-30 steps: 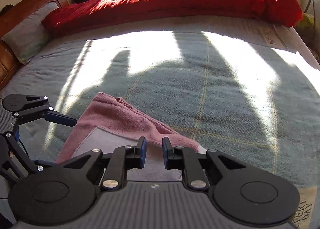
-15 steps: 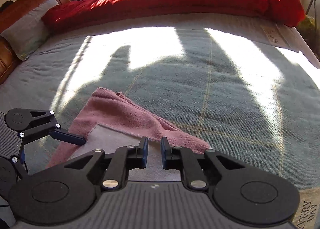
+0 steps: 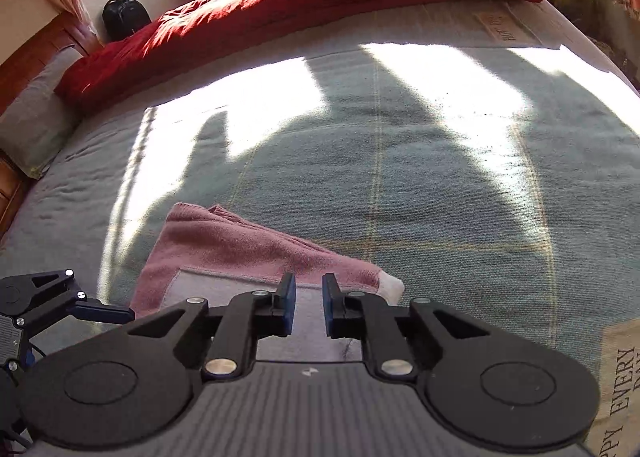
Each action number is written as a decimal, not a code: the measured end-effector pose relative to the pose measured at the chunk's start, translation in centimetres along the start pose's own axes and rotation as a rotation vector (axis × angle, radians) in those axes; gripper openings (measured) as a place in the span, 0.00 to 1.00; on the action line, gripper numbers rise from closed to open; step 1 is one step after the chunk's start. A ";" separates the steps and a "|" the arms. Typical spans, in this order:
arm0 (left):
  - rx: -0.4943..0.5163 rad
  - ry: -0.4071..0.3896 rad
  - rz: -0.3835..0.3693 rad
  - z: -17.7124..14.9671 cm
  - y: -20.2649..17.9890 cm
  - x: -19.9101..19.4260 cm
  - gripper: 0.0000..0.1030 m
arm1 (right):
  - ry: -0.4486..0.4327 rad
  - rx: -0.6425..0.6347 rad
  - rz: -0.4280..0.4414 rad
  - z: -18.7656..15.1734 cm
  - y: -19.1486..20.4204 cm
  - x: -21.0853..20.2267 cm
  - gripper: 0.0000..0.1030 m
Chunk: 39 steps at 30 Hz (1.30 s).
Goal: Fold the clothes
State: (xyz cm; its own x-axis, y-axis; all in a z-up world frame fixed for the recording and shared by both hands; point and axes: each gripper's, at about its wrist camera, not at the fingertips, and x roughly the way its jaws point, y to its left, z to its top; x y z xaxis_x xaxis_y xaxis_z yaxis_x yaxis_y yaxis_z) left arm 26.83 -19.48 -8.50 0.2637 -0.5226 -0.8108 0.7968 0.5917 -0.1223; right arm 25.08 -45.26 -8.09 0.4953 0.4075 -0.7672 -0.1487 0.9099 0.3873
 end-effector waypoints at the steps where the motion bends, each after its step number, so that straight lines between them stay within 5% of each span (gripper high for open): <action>1: 0.010 0.003 -0.001 -0.3 -0.4 -0.3 0.86 | 0.012 0.011 0.019 -0.7 0.0 -0.4 0.19; 6: 0.038 0.048 0.007 -1.7 -2.2 0.2 0.86 | 0.080 0.017 -0.002 -5.0 -0.2 -0.3 0.18; 12: 0.071 0.083 0.025 -2.5 -3.5 -0.2 0.86 | 0.014 0.023 -0.057 -6.6 0.1 -3.5 0.20; 18: 0.153 0.087 -0.045 -4.1 -6.6 -2.1 0.86 | 0.005 0.008 0.090 -7.8 2.8 -5.1 0.24; 23: 0.157 0.174 -0.055 -6.8 -8.1 -0.9 0.86 | 0.074 0.052 0.021 -10.4 2.0 -3.0 0.24; 29: 0.098 0.257 -0.046 -9.9 -7.5 -1.6 0.86 | 0.054 0.082 -0.012 -12.6 1.4 -4.9 0.29; 36: 0.079 0.160 -0.032 -8.1 -8.0 -2.8 0.86 | 0.025 0.060 0.068 -12.3 3.9 -6.0 0.34; 39: 0.043 0.179 -0.025 -8.2 -8.0 -1.2 0.86 | 0.051 0.054 0.081 -12.5 4.9 -5.1 0.37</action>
State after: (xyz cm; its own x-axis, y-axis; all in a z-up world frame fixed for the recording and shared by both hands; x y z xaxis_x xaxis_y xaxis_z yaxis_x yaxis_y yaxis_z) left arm 15.66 -18.59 -11.25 0.1459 -0.4171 -0.8971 0.8256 0.5510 -0.1219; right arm 11.10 -41.92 -8.65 0.4390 0.4844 -0.7567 -0.1397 0.8688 0.4751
